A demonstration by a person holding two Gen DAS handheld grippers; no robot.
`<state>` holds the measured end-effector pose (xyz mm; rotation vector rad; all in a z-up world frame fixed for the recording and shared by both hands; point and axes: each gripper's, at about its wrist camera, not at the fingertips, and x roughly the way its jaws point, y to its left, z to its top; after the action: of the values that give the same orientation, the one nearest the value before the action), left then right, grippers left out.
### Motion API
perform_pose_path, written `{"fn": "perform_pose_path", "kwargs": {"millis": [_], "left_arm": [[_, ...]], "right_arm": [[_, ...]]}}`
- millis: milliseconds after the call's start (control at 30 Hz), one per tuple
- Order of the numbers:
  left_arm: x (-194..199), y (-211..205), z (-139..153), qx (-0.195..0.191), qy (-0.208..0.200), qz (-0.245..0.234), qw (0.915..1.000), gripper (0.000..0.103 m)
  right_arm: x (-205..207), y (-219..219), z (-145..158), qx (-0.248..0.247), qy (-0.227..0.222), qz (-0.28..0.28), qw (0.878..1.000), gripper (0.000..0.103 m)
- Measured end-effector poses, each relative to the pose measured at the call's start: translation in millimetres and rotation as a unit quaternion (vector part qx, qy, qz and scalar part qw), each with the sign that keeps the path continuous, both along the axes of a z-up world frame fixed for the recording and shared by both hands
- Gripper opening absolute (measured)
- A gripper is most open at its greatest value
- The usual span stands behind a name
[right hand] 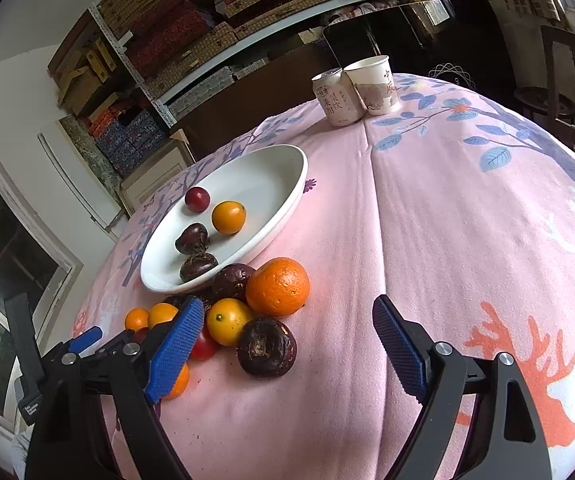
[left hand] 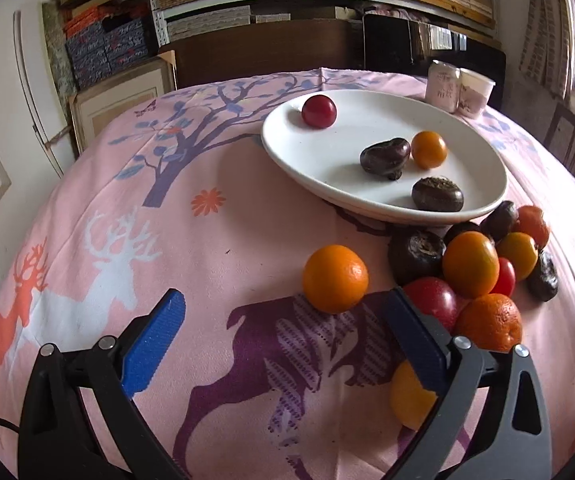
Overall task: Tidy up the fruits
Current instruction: 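Grasp an orange with the left gripper while the right gripper grasps a large orange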
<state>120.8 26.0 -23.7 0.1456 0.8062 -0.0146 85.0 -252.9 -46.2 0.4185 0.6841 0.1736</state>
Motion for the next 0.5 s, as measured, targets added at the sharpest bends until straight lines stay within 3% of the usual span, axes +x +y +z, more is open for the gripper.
{"fn": "perform_pose_path", "kwargs": {"millis": [200, 333, 400, 433, 500], "left_arm": [[17, 23, -1, -0.064, 0.018, 0.014, 0.9977, 0.095], [18, 22, 0, -0.082, 0.015, -0.006, 0.9965, 0.074], [14, 14, 1, -0.084, 0.013, -0.027, 0.9961, 0.058], [12, 10, 1, -0.082, 0.011, -0.035, 0.9959, 0.051], [10, 5, 2, -0.076, 0.006, -0.04, 0.9963, 0.048]], "right_arm": [[1, 0, -2, -0.002, 0.004, -0.001, 1.0, 0.087], [5, -1, -4, -0.02, 0.012, -0.011, 1.0, 0.087], [10, -3, -9, -0.019, 0.028, -0.007, 0.999, 0.077], [14, -4, -12, -0.015, 0.037, -0.002, 0.999, 0.065], [17, -3, -16, -0.009, 0.048, 0.007, 0.999, 0.058]]}}
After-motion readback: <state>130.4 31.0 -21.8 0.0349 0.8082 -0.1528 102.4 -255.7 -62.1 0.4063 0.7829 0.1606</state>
